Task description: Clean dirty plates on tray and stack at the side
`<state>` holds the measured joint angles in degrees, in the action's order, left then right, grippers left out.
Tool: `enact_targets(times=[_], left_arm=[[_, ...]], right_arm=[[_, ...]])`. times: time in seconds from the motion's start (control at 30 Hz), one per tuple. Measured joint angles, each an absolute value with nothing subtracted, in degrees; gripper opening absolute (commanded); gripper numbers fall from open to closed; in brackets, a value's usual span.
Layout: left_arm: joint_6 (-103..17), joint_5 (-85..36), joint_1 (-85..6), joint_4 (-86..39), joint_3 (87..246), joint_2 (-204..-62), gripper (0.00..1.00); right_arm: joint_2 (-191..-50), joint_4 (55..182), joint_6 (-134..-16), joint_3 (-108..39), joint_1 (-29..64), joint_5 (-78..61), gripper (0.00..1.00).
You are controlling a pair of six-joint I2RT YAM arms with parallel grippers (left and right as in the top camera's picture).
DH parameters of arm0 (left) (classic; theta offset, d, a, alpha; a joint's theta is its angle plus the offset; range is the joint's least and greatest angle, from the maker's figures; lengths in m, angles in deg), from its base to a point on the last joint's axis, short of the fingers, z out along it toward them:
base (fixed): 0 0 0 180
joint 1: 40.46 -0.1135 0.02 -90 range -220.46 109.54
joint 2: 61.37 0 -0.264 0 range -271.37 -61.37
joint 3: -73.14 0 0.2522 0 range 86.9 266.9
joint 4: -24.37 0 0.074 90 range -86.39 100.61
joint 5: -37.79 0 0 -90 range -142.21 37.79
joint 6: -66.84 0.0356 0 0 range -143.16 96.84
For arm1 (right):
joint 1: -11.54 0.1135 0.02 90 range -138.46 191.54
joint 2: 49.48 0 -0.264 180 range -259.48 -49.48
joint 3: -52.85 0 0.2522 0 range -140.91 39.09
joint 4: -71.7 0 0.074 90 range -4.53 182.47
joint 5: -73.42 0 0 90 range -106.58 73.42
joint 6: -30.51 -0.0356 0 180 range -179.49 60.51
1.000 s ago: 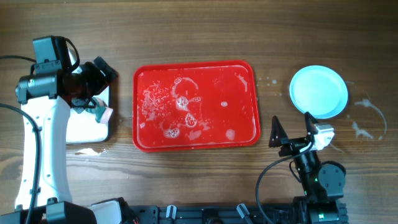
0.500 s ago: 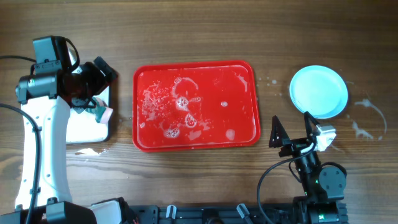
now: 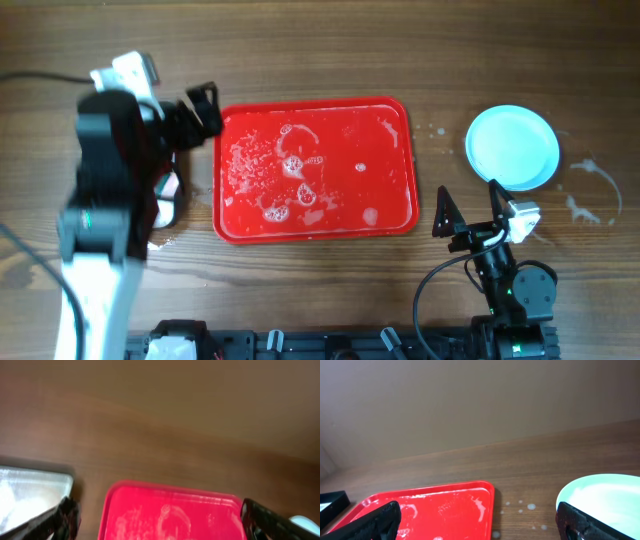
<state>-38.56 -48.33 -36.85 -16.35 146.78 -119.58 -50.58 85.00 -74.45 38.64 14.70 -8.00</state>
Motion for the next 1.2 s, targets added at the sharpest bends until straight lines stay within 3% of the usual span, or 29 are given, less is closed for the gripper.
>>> enact_targets(times=[0.3, 0.5, 0.67, 0.93, 1.2], left_arm=[[-34.08, -49.38, -36.39, 4.31, 110.19, -88.92, 1.0], [-33.69, -49.36, -36.39, 10.43, 96.37, -78.34, 1.0], [-30.98, -49.36, -36.39, 9.9, 92.05, -73.97, 1.0], [-29.21, -49.14, -36.39, -2.45, 91.15, -66.86, 1.0], [-23.85, -49.12, -36.39, -2.27, 91.13, -62.16, 1.0]], right_arm=[[-50.6, 84.95, -74.45, 38.64, 14.7, -7.98, 1.0], [-50.65, 84.97, -74.45, 38.67, 14.7, -7.98, 1.0], [-50.65, 84.97, -74.45, 38.67, 14.7, -7.98, 1.0], [-50.65, 84.97, -74.45, 38.67, 14.7, -7.98, 1.0], [-50.65, 84.97, -74.45, 38.67, 14.7, -7.98, 1.0]])
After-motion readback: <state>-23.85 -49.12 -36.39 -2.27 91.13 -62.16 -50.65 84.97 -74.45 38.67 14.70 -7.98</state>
